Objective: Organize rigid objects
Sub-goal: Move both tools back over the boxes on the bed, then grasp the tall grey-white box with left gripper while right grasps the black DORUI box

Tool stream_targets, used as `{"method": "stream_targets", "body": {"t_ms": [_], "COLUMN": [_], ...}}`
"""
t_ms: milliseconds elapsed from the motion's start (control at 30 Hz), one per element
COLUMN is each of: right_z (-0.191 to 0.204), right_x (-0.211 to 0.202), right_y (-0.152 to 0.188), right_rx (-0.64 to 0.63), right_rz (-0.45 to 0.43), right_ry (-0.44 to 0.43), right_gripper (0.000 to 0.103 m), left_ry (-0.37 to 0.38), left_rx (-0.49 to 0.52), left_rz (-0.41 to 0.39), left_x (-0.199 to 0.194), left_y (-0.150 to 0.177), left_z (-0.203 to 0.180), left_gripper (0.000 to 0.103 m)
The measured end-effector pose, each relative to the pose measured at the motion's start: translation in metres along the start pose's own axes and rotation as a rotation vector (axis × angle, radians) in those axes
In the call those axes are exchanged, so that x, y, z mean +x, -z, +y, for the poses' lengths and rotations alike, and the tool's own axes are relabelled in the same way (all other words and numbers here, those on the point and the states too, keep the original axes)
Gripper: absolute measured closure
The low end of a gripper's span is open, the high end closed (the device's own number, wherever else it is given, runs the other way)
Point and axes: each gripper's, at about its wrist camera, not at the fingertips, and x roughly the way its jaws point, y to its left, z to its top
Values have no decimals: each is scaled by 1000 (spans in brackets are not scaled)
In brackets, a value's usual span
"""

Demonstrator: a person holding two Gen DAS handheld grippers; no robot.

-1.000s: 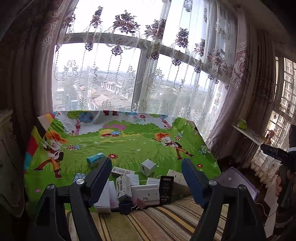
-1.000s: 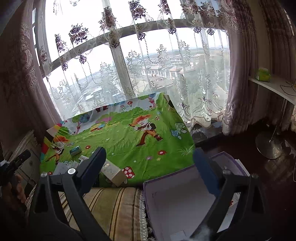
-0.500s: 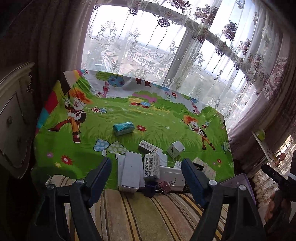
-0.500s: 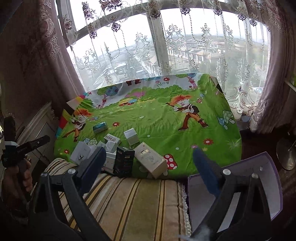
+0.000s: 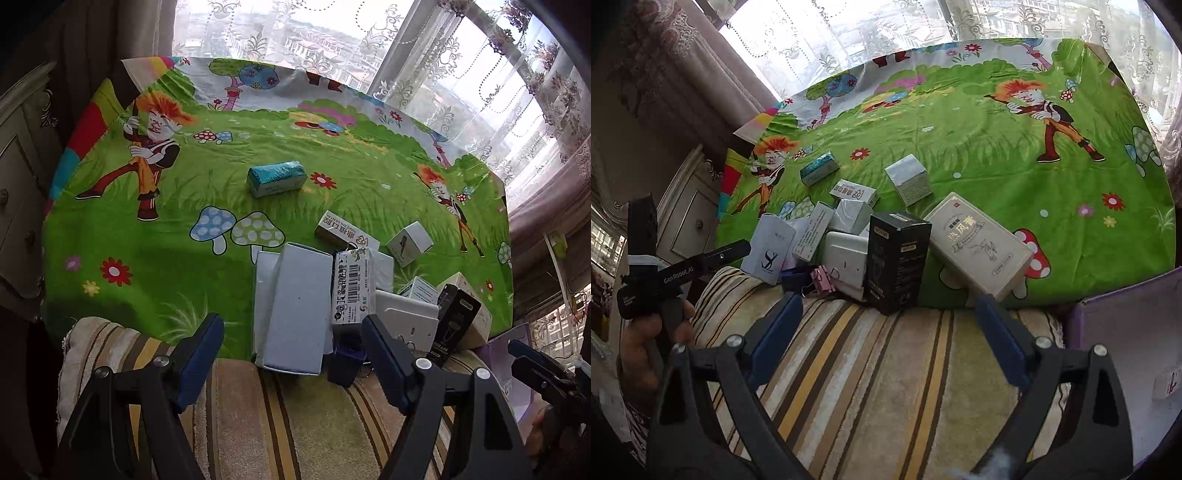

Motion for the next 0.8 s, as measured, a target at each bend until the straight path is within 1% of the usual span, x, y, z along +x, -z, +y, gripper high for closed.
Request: {"method": "stream_targets", "body": {"t_ms": [67, 167, 200, 267, 400, 633, 800], "right_z": [-6, -12, -13, -13, -16, -8, -6], "right_x": [9, 24, 29, 37, 49, 68, 73], "right_y": [-2, -5, -5, -7, -12, -20, -25], "right_rx": [46, 113, 121, 137, 168, 149, 179], "right_rz": [28, 77, 89, 108, 120, 127, 120], "right_ry": [-29, -57, -66, -61, -52, -51, -42], "right_gripper": [7, 7, 7, 7, 7, 7, 7], "left_ry": [-18, -26, -20, -8, 6, 26, 27], "left_rx": [17, 17, 14, 7, -1, -3, 3], "left_rz": [20, 49, 58, 69, 63, 41, 37], "left_x": [9, 19, 22, 26, 28, 26, 26], "left_y": [-2, -1, -1, 0, 2, 6, 8], "left_z": [-1, 0, 1, 4, 6, 7, 6], "left_gripper": [31, 50, 51, 60, 61, 61, 61]}}
